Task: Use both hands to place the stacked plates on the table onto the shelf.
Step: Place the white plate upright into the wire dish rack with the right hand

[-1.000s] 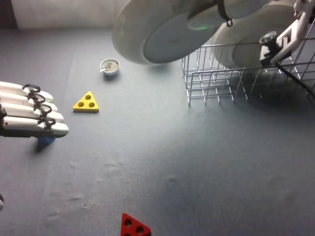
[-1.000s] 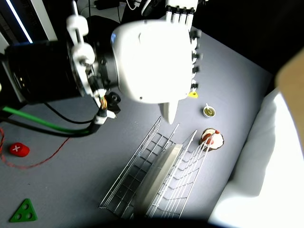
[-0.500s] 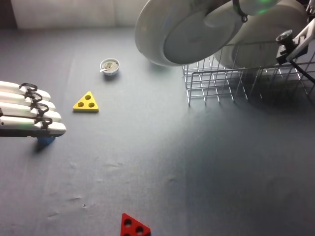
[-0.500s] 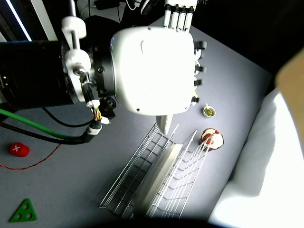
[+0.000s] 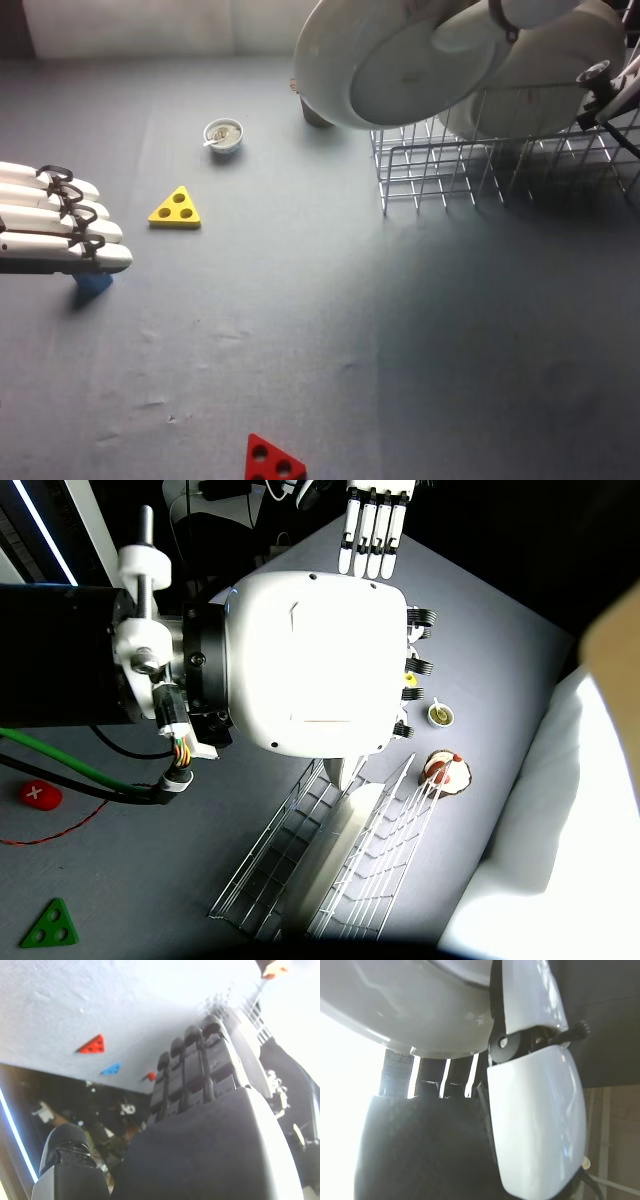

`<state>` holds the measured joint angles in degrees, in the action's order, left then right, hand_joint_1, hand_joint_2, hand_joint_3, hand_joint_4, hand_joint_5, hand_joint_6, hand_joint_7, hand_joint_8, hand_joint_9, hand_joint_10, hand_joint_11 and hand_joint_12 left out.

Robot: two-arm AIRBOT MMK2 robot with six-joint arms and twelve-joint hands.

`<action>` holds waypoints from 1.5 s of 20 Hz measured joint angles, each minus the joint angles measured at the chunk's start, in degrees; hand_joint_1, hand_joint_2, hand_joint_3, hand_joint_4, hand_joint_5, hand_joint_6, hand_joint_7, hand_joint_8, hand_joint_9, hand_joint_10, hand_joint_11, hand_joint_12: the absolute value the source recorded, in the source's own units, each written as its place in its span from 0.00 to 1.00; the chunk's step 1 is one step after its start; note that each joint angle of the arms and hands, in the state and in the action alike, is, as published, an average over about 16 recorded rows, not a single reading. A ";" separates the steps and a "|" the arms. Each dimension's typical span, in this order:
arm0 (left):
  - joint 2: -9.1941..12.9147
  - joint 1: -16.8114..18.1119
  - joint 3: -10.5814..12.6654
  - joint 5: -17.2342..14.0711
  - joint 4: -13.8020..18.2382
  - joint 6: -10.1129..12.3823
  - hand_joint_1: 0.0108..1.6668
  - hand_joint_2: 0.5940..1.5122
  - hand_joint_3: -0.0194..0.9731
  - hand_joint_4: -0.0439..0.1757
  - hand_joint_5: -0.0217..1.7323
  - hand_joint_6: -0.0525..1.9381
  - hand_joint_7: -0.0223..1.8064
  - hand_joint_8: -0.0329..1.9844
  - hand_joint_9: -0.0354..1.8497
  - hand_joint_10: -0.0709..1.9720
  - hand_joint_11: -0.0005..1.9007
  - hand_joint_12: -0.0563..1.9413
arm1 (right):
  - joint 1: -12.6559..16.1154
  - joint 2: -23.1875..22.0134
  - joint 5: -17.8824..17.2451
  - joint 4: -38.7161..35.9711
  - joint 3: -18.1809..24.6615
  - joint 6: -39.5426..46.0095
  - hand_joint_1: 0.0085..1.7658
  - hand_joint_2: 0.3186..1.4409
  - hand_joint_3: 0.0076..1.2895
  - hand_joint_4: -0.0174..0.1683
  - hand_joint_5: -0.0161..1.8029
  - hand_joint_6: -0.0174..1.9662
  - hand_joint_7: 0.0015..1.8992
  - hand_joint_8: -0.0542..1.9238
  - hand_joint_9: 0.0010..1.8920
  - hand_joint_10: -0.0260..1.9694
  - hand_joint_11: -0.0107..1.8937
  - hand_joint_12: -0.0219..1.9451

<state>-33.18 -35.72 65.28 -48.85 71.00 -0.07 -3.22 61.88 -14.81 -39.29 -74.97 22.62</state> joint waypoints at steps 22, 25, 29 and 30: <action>0.01 0.19 -6.25 4.17 -1.95 0.00 0.02 0.45 0.03 0.23 0.04 0.03 0.07 0.01 0.08 0.04 0.05 0.04 | -4.76 -1.78 0.34 -0.35 -4.09 0.91 0.84 0.55 0.00 0.05 0.53 0.46 0.58 0.27 0.62 0.33 0.56 0.66; -0.13 0.19 -6.75 4.59 -2.28 -0.01 0.02 0.45 0.03 0.22 0.04 0.03 0.07 0.01 0.08 0.04 0.05 0.04 | -5.12 -1.64 0.89 -0.40 -4.96 1.29 0.84 0.55 0.00 0.05 0.53 0.46 0.59 0.25 0.63 0.31 0.56 0.65; -0.32 0.19 -6.84 4.48 -2.76 -0.01 0.01 0.45 0.04 0.22 0.04 0.03 0.07 0.01 0.08 0.04 0.06 0.04 | -5.72 -1.26 1.53 -0.39 -6.04 1.63 0.84 0.55 0.00 0.05 0.53 0.45 0.59 0.24 0.63 0.31 0.58 0.58; -0.37 0.19 -6.83 4.40 -2.88 -0.01 0.01 0.45 0.04 0.22 0.04 0.03 0.07 0.01 0.08 0.04 0.06 0.04 | -5.90 -1.15 1.62 -0.39 -6.28 1.68 0.84 0.55 0.00 0.05 0.53 0.45 0.59 0.24 0.63 0.31 0.59 0.55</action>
<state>-33.55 -35.53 58.45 -44.45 68.12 -0.08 -9.12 60.73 -13.19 -39.68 -81.25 24.30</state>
